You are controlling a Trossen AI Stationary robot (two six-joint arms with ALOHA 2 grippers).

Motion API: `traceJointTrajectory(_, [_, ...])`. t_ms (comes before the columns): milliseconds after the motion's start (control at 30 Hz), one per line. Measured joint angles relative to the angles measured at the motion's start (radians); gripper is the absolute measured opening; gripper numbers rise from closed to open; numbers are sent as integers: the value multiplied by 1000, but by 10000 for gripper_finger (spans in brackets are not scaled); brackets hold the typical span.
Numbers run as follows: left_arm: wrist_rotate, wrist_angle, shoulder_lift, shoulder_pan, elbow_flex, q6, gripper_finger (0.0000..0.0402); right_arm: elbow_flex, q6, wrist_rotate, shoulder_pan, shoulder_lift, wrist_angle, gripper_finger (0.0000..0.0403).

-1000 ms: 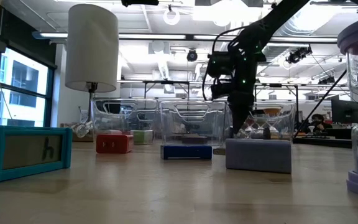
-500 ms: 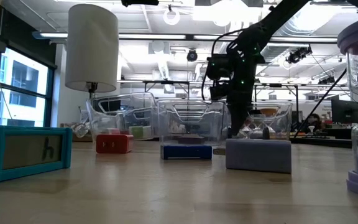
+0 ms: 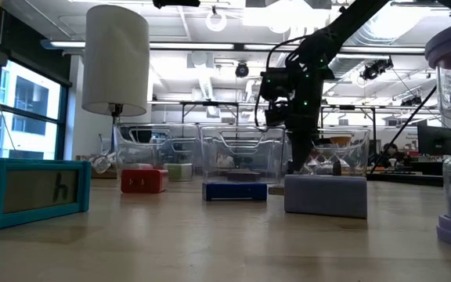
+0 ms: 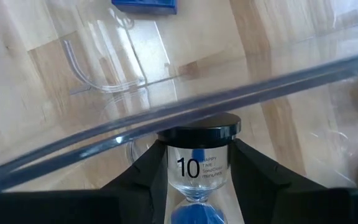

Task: Pick & Place Office items
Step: Put the blue hourglass into the right transparent bin

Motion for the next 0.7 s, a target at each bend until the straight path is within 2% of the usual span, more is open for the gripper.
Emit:
traceJointTrajectory(467, [0, 0, 0, 0, 0, 0, 283, -12, 50, 50, 2, -89, -63, 127])
traceJointTrajectory(700, [0, 0, 0, 0, 0, 0, 283, -9, 60, 75, 11, -93, -100, 126])
